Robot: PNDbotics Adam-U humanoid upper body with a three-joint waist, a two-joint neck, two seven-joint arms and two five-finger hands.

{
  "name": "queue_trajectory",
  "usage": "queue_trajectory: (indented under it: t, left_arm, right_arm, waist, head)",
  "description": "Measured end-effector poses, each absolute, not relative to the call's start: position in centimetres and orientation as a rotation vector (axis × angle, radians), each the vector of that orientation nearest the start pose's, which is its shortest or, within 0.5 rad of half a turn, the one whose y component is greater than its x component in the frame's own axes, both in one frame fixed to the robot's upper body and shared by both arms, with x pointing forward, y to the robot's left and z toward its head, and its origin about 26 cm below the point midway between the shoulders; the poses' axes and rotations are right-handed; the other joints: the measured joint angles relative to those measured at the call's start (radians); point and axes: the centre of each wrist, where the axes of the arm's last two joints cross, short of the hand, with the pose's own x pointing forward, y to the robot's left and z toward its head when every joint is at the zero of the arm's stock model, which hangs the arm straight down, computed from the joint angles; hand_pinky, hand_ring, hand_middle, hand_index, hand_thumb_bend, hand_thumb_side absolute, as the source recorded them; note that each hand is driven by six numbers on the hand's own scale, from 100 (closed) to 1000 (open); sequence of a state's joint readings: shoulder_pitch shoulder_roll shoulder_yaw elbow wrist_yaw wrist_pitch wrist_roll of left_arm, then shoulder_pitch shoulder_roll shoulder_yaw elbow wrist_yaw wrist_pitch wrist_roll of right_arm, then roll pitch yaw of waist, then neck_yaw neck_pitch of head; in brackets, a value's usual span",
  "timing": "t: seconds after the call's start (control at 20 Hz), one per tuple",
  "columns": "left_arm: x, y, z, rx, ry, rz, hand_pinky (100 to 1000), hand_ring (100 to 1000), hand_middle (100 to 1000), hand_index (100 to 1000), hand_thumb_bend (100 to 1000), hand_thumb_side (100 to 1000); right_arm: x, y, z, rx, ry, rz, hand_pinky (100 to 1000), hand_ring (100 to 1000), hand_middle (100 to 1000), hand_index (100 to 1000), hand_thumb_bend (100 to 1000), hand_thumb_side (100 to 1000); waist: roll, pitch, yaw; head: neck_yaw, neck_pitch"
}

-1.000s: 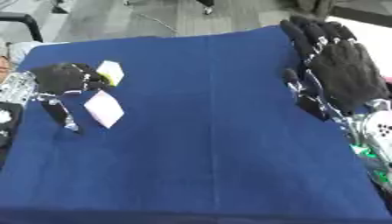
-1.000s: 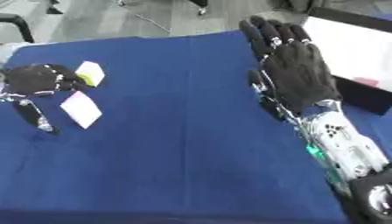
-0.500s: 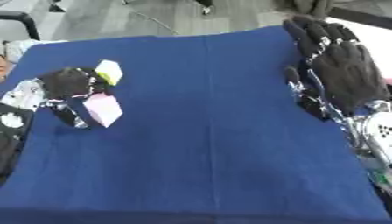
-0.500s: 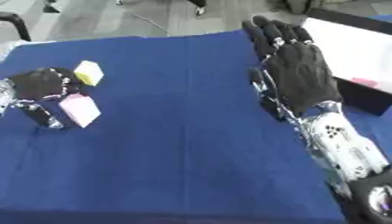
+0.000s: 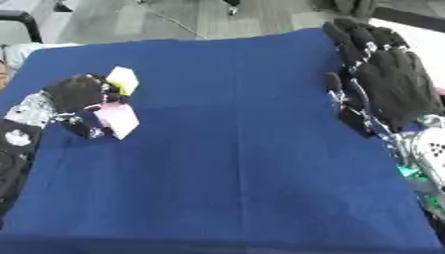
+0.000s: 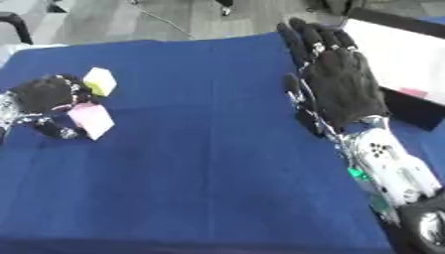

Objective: Pick up the objects with one hand, pass them to the other hand, and then place them into the box on the other side of the table.

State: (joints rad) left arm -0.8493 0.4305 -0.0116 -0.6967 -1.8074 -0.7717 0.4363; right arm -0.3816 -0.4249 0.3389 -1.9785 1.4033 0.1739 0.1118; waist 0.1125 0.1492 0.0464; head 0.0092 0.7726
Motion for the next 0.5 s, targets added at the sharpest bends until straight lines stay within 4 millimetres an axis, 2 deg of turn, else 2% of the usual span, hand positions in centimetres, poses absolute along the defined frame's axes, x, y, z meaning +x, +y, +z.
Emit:
queue_trajectory:
  t: [0.05, 0.25, 0.5]
  left_arm:
    - [46.8, 33.7, 10.9, -1.333, 1.967, 2.402, 691, 468, 427, 550, 100, 217]
    - [46.8, 33.0, 12.2, -1.281, 2.197, 2.24, 674, 450, 403, 521, 100, 237]
    - [46.8, 30.5, 13.7, -1.016, 2.537, 2.021, 652, 435, 388, 501, 100, 252]
  right_arm:
    - [29.6, -19.0, 18.8, 2.057, 2.326, -1.695, 840, 874, 911, 1000, 100, 100]
    - [29.6, -18.8, 18.9, 2.021, 2.335, -1.702, 845, 867, 911, 1000, 136, 100]
    - [29.7, -18.4, 19.3, 1.941, 2.33, -1.719, 856, 859, 910, 1000, 238, 100]
  waist:
    - [0.0, 0.0, 0.0]
    - [0.001, 0.0, 0.001]
    - [0.001, 0.0, 0.005]
  head:
    - [0.0, 0.0]
    - [-0.002, 0.0]
    - [-0.007, 0.0]
